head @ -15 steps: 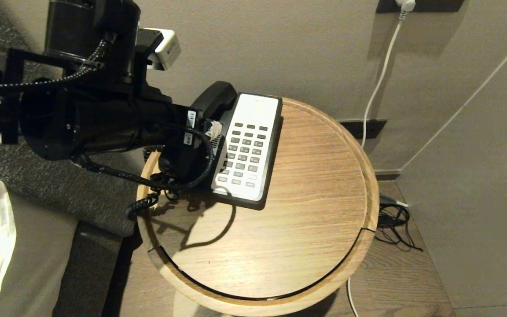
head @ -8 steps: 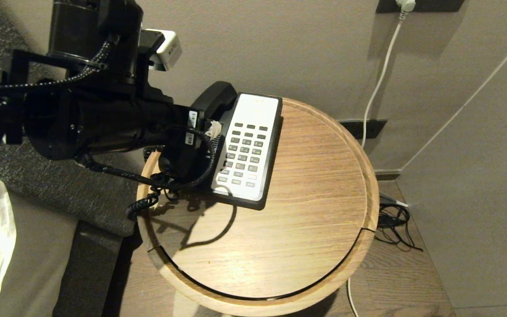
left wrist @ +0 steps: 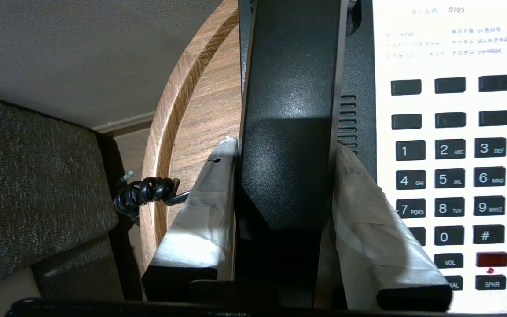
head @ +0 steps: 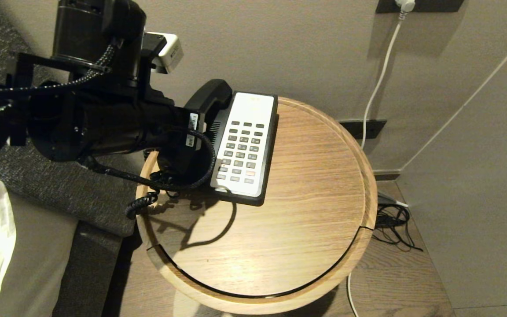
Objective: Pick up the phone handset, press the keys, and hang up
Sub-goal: Put the handset back
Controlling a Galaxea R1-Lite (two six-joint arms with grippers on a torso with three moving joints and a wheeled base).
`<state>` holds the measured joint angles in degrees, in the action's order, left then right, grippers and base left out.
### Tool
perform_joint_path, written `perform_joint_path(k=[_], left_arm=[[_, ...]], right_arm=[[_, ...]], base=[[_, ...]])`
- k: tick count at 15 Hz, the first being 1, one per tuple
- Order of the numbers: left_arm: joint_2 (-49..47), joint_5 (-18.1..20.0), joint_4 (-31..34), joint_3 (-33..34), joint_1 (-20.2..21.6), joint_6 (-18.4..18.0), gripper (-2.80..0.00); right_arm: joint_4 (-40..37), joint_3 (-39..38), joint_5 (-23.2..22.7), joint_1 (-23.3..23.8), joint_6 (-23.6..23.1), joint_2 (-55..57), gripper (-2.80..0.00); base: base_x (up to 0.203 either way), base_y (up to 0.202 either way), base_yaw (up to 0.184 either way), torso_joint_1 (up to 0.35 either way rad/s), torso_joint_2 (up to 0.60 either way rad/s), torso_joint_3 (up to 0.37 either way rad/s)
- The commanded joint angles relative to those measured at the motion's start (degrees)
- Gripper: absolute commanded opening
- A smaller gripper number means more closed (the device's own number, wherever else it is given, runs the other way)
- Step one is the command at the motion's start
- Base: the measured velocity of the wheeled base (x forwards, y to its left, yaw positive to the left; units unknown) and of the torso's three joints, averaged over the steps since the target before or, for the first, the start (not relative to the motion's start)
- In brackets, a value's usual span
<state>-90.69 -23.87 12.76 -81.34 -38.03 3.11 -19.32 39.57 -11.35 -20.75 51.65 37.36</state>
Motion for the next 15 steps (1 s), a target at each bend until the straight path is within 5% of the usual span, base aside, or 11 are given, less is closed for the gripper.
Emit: perform_joint_path(k=[1, 15], left_arm=[[0.26, -0.21, 0.09, -0.23, -0.02, 0.03, -2.80], [-0.11, -2.76, 3.48, -3.30, -0.55, -0.30, -2.80]], right_arm=[[-0.10, -0.02, -0.08, 0.01, 0.29, 0.08, -2.80], [1.56, -2.35, -0.59, 0.01, -0.50, 0.60, -2.80]], base=[[0.000, 0.000, 0.000, 0.000, 0.00, 0.000], [0.000, 0.000, 0.000, 0.000, 0.00, 0.000]])
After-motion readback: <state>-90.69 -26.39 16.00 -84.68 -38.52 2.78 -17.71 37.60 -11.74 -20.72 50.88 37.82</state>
